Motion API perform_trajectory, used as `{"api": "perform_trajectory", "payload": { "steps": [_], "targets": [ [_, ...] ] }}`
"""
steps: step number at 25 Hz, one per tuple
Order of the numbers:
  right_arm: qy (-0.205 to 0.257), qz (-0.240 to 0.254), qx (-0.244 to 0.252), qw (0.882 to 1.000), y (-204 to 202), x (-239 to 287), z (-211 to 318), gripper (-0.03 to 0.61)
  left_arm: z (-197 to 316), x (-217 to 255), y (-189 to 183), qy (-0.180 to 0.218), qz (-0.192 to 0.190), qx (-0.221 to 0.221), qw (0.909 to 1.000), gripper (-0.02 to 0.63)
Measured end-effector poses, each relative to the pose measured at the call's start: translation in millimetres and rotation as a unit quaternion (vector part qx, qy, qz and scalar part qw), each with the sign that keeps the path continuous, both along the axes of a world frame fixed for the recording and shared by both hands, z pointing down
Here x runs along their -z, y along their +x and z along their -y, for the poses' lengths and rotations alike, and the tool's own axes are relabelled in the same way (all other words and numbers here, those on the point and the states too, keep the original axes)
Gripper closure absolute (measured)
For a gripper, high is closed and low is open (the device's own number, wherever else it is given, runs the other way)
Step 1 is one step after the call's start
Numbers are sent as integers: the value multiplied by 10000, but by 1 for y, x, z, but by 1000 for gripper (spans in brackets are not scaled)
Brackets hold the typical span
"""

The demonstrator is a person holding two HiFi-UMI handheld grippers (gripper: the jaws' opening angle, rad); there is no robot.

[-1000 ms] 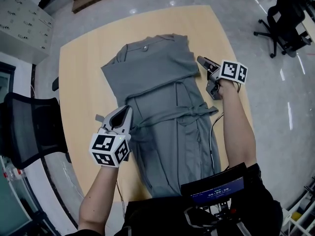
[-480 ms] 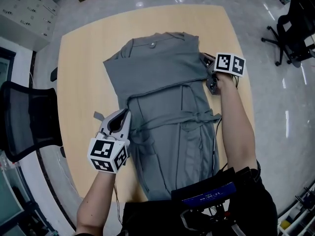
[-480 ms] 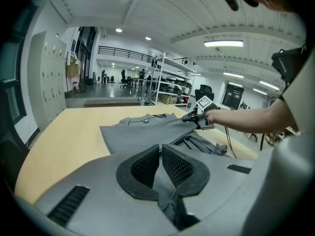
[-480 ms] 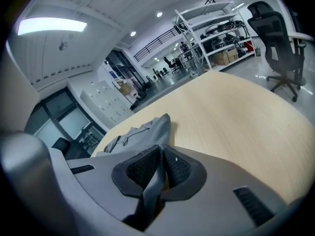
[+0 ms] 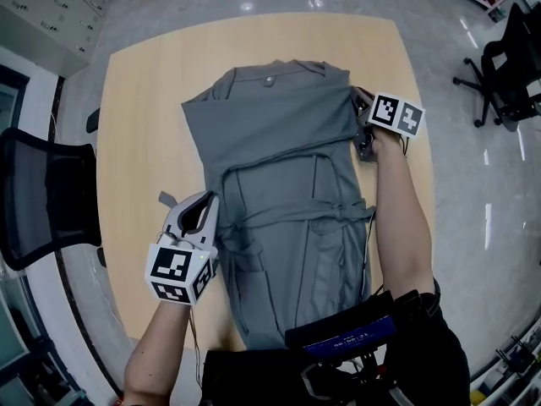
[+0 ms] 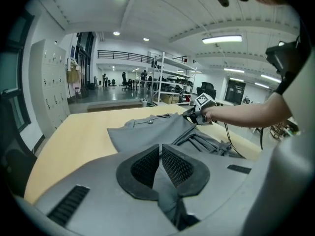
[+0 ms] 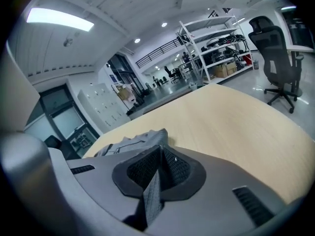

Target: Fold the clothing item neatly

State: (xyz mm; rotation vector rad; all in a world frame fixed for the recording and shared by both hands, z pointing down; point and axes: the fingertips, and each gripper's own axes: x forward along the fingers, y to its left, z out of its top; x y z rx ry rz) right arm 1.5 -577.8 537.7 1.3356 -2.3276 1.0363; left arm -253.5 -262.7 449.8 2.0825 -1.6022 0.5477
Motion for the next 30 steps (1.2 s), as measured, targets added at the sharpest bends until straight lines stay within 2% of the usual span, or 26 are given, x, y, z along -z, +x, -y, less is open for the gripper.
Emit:
{"api": "perform_trajectory", "payload": {
  "steps": [4, 6, 7, 10, 12, 15, 19, 21, 25, 30],
  "targets": [
    [138, -408, 85, 9990, -3, -1, -5, 548, -4, 2, -7, 44, 28, 107, 9999, 597],
    [242, -525, 96, 9983, 2, 8, -5, 485, -5, 6, -7, 95, -70, 174, 9998, 597],
    [310, -531, 91, 9981, 5, 16, -7, 468, -5, 9, -7, 139, -130, 200, 9996, 597],
    [623, -443, 95, 9970, 13, 49, -17, 468, -7, 22, -3, 300, -336, 264, 9986, 597],
    [904, -232, 183, 9955, 13, 75, -32, 468, -11, 30, 0, 380, -393, 268, 9981, 597],
    [1328, 168, 396, 9902, 13, 111, -59, 496, -16, 46, 5, 606, -429, 168, 9971, 597],
    [1755, 250, 774, 9811, 18, 153, -96, 568, -26, 67, 11, 907, -353, 231, 9950, 597],
    [1859, 276, 931, 9778, 21, 169, -112, 569, -31, 74, 13, 991, -298, 290, 9942, 597],
    [2111, 193, 1155, 9704, 19, 201, -159, 569, -50, 97, 10, 1232, -551, 374, 9901, 597],
    [2468, -46, 993, 9639, 26, 250, -223, 569, -89, 134, 3, 1655, -797, 297, 9825, 609]
  ]
}}
